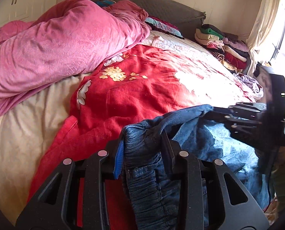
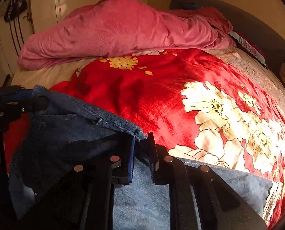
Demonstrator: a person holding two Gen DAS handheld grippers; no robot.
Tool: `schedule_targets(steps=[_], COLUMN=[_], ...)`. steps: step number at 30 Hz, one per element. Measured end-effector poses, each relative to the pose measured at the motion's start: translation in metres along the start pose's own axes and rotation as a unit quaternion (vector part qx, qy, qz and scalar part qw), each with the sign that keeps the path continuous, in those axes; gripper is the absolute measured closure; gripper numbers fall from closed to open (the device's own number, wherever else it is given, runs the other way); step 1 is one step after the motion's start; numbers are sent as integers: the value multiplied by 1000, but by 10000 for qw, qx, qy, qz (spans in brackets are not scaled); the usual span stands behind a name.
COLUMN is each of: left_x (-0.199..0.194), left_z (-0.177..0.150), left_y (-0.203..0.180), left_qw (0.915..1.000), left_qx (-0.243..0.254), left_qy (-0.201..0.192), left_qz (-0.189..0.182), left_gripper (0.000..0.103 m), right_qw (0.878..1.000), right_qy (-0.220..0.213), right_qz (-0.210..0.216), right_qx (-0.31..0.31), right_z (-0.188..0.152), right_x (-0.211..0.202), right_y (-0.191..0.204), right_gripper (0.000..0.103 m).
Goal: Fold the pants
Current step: 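Grasp the waistband with the left gripper while the right gripper grasps the waistband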
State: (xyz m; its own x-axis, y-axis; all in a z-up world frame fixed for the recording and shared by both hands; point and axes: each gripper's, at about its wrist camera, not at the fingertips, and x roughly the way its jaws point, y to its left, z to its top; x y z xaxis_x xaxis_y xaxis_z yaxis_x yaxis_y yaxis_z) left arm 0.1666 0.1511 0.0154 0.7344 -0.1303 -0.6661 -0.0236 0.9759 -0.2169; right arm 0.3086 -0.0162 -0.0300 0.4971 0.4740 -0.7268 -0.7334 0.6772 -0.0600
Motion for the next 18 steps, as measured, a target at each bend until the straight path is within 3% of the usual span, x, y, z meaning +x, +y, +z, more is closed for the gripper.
schedule_targets(steps=[7, 18], left_x=[-22, -74], left_z=[-11, -38], left_y=[-8, -36], left_qw=[9997, 9977], left_qx=[13, 344], left_qy=[-94, -405], left_qz=[-230, -414], left_gripper=[78, 77], right_qw=[9984, 9951], right_qy=[-513, -872], right_qz=[82, 219], right_qx=[243, 420], right_z=[-22, -80], right_x=[-61, -131], right_y=[17, 56], right_gripper=[92, 92])
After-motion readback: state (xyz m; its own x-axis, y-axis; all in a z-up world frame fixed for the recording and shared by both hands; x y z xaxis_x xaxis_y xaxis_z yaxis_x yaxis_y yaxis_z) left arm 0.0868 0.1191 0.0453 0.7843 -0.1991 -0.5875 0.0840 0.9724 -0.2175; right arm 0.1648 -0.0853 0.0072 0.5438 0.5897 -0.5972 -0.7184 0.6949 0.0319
